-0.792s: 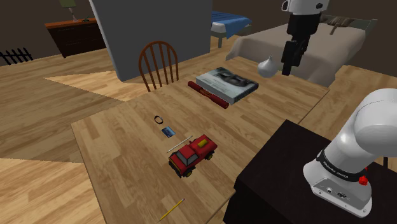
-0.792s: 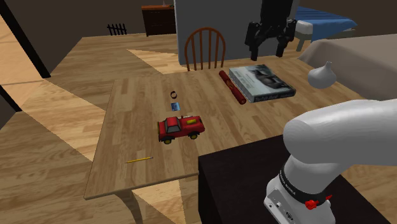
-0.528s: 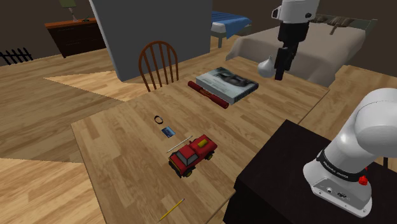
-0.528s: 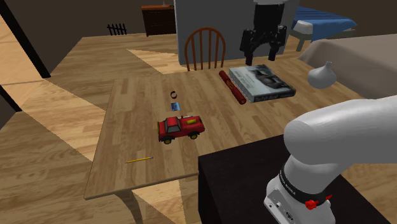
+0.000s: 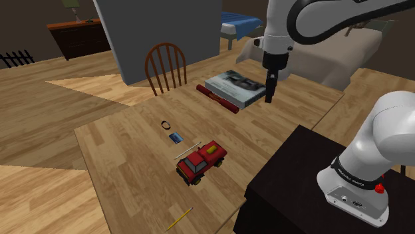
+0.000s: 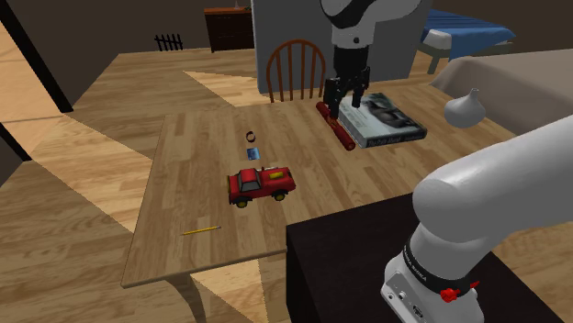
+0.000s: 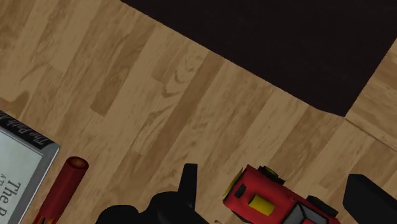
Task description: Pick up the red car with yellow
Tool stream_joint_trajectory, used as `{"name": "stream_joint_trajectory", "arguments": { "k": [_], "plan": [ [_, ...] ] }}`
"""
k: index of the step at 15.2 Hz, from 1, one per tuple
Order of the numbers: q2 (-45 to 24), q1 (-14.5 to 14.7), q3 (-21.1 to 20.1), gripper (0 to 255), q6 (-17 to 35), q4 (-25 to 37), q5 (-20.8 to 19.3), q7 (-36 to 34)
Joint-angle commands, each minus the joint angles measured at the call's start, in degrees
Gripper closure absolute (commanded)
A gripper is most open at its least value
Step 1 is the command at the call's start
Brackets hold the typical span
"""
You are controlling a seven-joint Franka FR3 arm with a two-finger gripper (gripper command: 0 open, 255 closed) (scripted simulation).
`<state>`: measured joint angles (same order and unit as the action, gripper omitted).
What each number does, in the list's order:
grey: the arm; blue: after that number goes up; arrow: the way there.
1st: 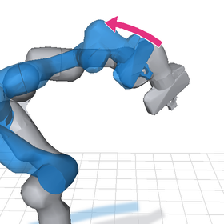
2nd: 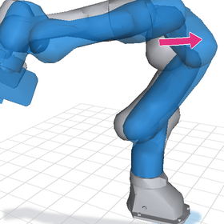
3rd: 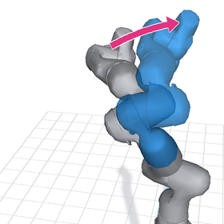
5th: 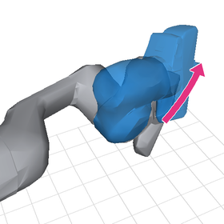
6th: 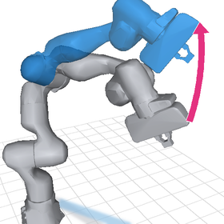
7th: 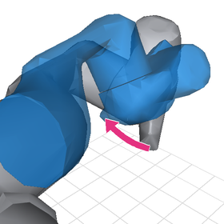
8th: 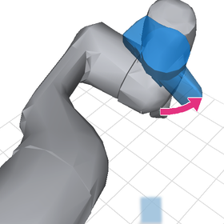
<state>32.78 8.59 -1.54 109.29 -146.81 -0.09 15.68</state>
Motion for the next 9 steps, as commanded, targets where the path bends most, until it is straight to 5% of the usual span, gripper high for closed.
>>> {"name": "stream_joint_trajectory", "arguments": {
  "k": [1, 9],
  "plan": [
    [-3.25, 1.32, -0.05, 0, 4.48, -0.54, -0.37, 3.34],
    [-18.46, 6.3, -1.53, 0, 21.31, -0.02, -1.66, 14.67]
  ]
}}
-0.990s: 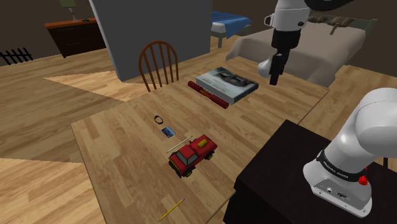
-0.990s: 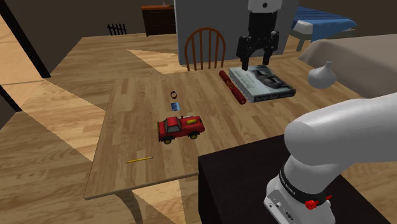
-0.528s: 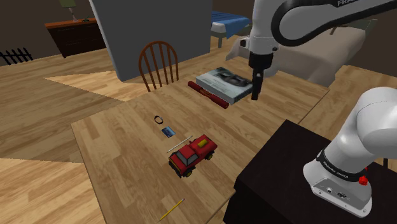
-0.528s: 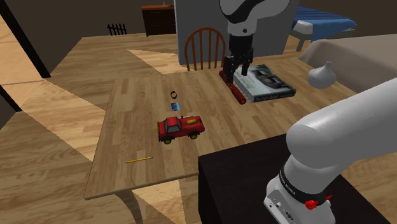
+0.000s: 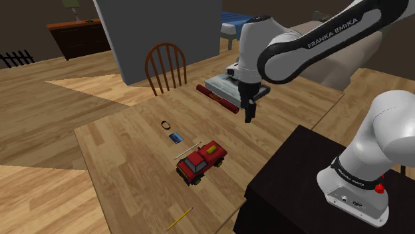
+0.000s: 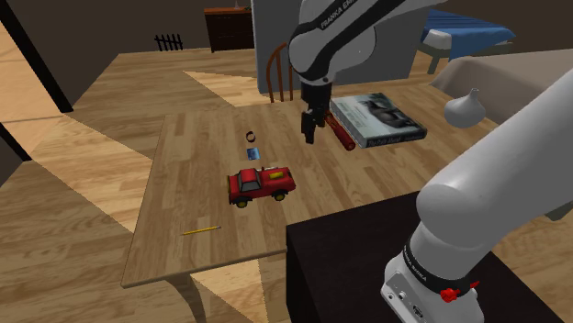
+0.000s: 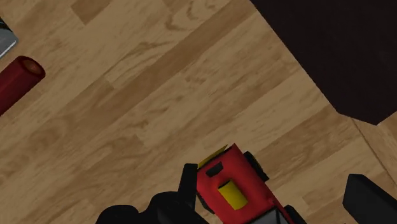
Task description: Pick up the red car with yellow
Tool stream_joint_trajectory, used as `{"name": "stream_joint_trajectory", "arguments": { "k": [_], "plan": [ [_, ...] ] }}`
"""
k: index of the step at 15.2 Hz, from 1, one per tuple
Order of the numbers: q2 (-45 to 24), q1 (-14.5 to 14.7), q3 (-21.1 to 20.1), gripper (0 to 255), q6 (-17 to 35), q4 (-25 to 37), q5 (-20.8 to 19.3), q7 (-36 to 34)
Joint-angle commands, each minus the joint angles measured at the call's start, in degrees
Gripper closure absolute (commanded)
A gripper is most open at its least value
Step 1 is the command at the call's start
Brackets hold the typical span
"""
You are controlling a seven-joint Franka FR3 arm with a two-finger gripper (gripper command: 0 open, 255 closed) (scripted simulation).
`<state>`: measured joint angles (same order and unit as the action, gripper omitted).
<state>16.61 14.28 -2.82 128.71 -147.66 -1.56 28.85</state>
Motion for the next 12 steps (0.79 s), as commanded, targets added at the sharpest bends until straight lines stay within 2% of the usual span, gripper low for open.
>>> {"name": "stream_joint_trajectory", "arguments": {
  "k": [1, 7, 12],
  "plan": [
    [-4.27, 1.15, -0.54, 0, 3.84, 1.12, -0.43, 2.81],
    [-16.12, 3.99, -2.7, 0, 14.72, 3.71, -2.8, 9.75],
    [-25.86, 6.11, -4.53, 0, 22.56, 6.79, -6.94, 13.8]
  ]
}}
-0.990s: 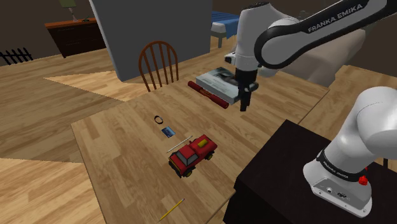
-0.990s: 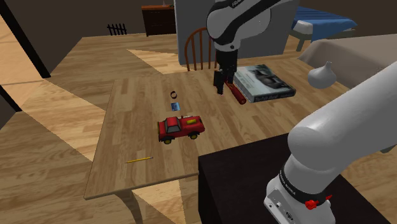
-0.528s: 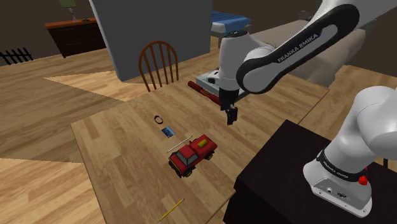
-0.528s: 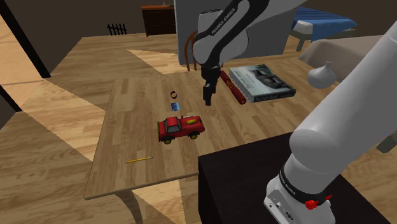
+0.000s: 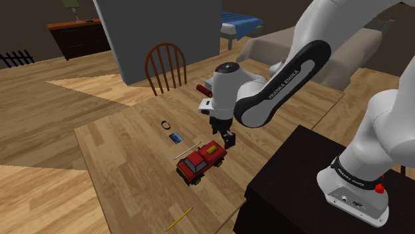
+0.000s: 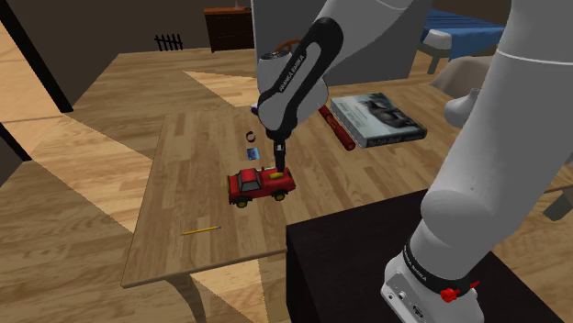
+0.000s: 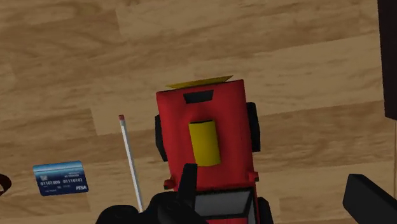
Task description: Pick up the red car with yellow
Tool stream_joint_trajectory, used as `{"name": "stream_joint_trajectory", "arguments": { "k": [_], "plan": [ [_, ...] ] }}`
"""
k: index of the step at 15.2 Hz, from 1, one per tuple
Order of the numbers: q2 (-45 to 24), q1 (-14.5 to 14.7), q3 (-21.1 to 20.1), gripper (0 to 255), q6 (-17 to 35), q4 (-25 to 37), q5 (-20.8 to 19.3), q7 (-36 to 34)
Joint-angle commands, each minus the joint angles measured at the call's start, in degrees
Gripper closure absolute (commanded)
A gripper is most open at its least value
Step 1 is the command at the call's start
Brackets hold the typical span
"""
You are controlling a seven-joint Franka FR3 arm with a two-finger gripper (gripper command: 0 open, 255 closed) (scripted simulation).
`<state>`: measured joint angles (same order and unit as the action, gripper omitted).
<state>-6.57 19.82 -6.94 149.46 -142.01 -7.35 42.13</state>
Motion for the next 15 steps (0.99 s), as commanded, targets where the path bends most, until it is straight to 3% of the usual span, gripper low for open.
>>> {"name": "stream_joint_trajectory", "arguments": {
  "k": [1, 4, 14, 15],
  "plan": [
    [-4.6, 1.06, -0.65, 0, 3.25, 1.85, -2.27, 1.1],
    [-10.25, 2.89, -0.98, 0, 7.22, 4.11, -6.07, 2.47],
    [-16.4, 4.62, 1.38, 0, 12.17, 5.27, -9.09, -0.09],
    [-16.43, 4.66, 1.38, 255, 12.15, 5.32, -9.1, -0.14]
  ]
}}
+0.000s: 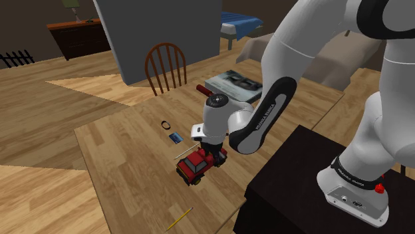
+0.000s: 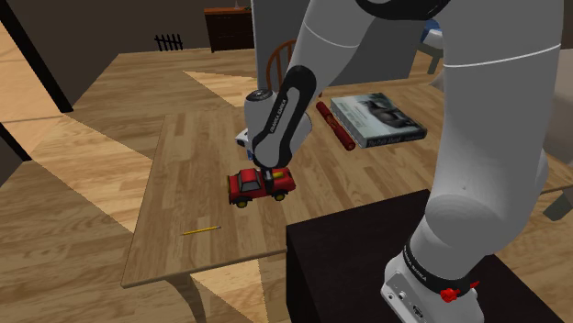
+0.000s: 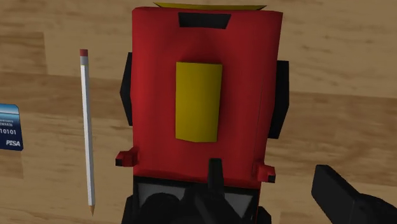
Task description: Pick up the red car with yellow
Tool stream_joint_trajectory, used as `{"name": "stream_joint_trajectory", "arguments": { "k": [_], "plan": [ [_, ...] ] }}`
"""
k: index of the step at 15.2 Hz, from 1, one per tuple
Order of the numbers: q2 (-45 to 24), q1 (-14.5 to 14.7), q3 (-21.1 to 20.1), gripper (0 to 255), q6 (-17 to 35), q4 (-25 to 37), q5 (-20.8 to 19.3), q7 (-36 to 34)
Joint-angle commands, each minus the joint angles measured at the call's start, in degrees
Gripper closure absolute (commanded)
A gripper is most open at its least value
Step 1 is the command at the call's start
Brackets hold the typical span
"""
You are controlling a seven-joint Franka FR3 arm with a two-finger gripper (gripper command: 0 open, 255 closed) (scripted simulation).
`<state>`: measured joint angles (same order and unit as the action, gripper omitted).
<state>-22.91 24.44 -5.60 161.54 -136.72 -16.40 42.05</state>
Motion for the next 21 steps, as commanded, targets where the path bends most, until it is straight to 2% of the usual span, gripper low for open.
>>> {"name": "stream_joint_trajectory", "arguments": {
  "k": [1, 9, 21],
  "plan": [
    [-0.09, 0.03, 0.04, 255, 0.09, 0.02, -0.05, -0.04],
    [-0.05, 0.0, 0.04, 255, 0.09, -0.02, -0.04, -0.01],
    [9.53, -2.53, -3.48, 255, -7.9, -1.5, 4.86, 4.07]
  ]
}}
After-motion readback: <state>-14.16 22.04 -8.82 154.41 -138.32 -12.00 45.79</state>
